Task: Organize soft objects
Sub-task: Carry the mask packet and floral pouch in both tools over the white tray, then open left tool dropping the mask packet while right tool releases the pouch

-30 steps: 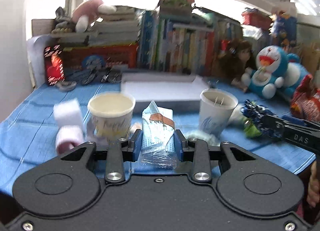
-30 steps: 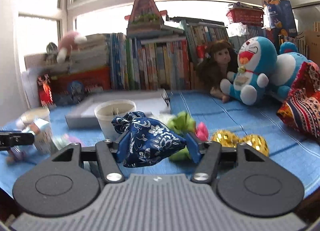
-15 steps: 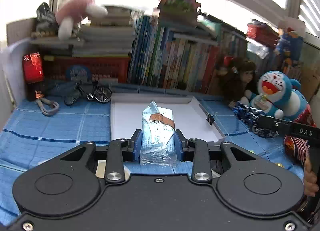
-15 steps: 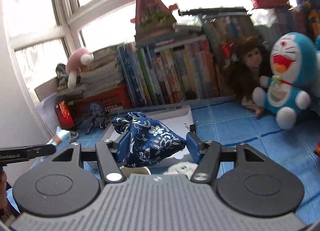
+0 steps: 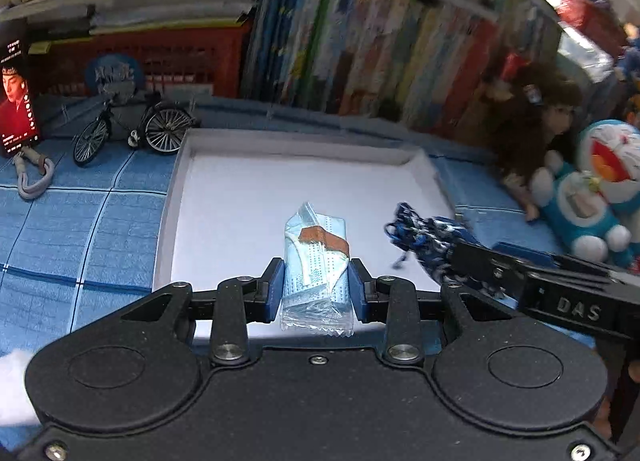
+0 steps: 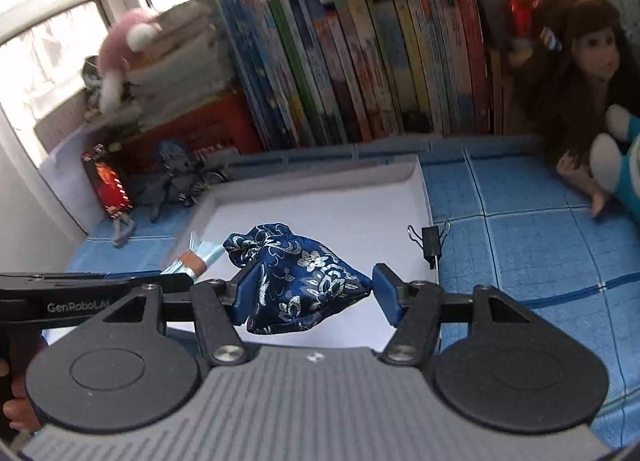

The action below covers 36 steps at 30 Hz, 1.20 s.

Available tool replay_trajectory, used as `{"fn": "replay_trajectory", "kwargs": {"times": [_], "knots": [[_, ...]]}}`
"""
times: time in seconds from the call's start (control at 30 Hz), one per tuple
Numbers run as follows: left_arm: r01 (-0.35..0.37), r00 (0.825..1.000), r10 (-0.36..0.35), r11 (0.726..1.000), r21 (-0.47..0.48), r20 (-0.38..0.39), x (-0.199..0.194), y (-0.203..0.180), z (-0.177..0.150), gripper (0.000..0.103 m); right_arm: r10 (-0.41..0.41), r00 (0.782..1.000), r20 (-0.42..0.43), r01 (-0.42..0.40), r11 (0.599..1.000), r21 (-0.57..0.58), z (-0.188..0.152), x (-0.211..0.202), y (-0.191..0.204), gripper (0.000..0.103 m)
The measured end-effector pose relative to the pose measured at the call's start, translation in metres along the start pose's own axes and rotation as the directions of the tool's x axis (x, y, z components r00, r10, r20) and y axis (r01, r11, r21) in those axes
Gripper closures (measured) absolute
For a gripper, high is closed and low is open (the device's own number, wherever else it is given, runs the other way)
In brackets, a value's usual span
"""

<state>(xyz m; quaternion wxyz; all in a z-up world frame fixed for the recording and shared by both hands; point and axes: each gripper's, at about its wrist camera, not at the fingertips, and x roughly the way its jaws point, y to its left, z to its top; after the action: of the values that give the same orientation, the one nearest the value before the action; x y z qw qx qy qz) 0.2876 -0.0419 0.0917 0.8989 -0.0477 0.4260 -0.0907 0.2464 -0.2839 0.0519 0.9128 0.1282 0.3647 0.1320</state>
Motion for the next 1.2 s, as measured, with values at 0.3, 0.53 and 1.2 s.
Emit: {"fn": "replay_trajectory", "kwargs": {"times": [0.3, 0.53, 1.2], "knots": [[-0.019, 0.995, 0.011, 0.997, -0.077, -0.102, 0.057, 0.009, 0.006, 0.071, -0.036, 0.998, -0.056, 0.037, 0.999, 0.006, 0.005, 0.032, -0.007, 0.039], [-0.027, 0.991, 0.015, 0.996, -0.083, -0.136, 0.074, 0.009, 0.003, 0.071, -0.060, 0.992, -0.109, 0.056, 0.998, -0.033, 0.002, 0.053, -0.002, 0.039], [-0.030, 0.995, 0.025, 0.998, -0.057, -0.097, 0.054, 0.006, 0.003, 0.052, -0.011, 0.996, -0.089, 0.013, 1.000, 0.019, 0.000, 0.043, -0.007, 0.021]]}}
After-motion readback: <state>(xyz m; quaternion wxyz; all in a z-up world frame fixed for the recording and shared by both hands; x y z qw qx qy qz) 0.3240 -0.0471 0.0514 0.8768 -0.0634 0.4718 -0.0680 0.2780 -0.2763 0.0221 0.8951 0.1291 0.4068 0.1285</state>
